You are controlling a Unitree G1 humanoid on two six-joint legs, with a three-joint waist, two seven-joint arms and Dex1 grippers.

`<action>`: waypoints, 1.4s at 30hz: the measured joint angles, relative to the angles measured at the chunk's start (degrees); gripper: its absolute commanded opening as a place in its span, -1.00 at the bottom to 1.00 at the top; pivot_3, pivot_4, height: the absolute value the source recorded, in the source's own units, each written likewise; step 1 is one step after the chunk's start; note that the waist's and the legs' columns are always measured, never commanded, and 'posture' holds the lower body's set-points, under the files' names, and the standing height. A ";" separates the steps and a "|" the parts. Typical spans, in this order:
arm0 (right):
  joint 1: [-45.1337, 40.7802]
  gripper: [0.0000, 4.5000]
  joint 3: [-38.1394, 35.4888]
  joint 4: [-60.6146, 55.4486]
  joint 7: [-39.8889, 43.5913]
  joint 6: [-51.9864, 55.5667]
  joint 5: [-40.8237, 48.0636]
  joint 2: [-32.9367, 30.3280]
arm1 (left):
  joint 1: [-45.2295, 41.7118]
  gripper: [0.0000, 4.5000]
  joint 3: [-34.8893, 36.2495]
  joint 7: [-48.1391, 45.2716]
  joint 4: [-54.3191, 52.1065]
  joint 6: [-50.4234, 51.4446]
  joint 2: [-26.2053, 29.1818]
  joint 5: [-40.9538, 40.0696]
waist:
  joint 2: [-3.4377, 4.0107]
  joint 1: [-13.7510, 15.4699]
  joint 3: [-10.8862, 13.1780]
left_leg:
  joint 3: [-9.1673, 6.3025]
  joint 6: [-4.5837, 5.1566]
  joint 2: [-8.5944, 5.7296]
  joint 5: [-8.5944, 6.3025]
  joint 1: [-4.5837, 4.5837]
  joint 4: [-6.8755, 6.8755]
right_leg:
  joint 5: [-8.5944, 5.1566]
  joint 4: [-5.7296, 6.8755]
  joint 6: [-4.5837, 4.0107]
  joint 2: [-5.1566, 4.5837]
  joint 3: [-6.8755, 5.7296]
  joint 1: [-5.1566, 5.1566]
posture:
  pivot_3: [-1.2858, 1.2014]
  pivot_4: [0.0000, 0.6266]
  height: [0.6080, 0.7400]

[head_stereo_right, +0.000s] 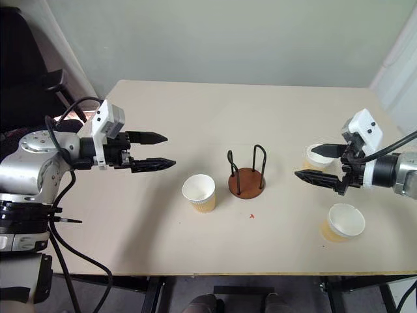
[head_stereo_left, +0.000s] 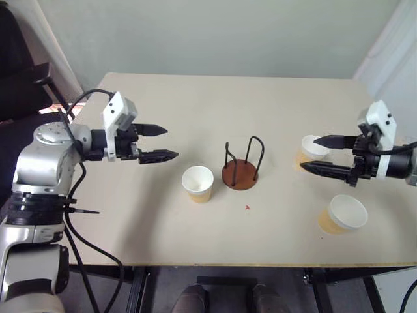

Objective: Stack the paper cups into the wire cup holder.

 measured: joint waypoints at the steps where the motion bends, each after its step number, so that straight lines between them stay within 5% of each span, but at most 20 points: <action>1: 0.00 0.99 0.00 0.00 -0.01 0.02 0.00 0.00 | 0.00 1.00 0.00 0.00 0.00 0.00 0.00 0.00 | 0.00 0.00 0.00 | 0.00 0.00 0.00 0.00 0.00 0.00 | 0.00 0.00 0.00 0.00 0.00 0.00 | 0.03 -0.52 1.00; 17: 1.44 0.99 -4.51 -3.00 -1.81 1.78 3.96 -0.44 | 2.09 1.00 -6.84 -6.16 -11.57 10.27 -2.38 -6.73 | -0.01 -0.01 0.00 | 0.02 -0.01 0.00 0.04 0.03 0.04 | 0.00 0.05 0.01 -0.02 0.00 0.05 | 0.03 -0.52 1.00; 27: 4.28 0.99 -8.18 -7.24 -4.22 5.56 9.49 -0.40 | -1.17 1.00 -10.49 3.14 -8.54 8.56 -13.16 -2.25 | -0.01 -0.02 0.00 | 0.09 0.05 -0.02 0.12 0.14 0.05 | 0.05 0.08 0.09 -0.08 0.00 0.18 | 0.03 -0.52 1.00; 42: 6.58 0.99 -9.97 -12.11 -9.34 7.79 17.12 -0.35 | -4.96 1.00 -18.25 2.48 0.23 -0.87 -19.92 6.52 | -0.02 0.08 0.00 | 0.12 0.11 -0.04 0.17 0.14 0.10 | 0.10 0.03 0.23 -0.09 0.02 0.25 | 0.03 -0.52 1.00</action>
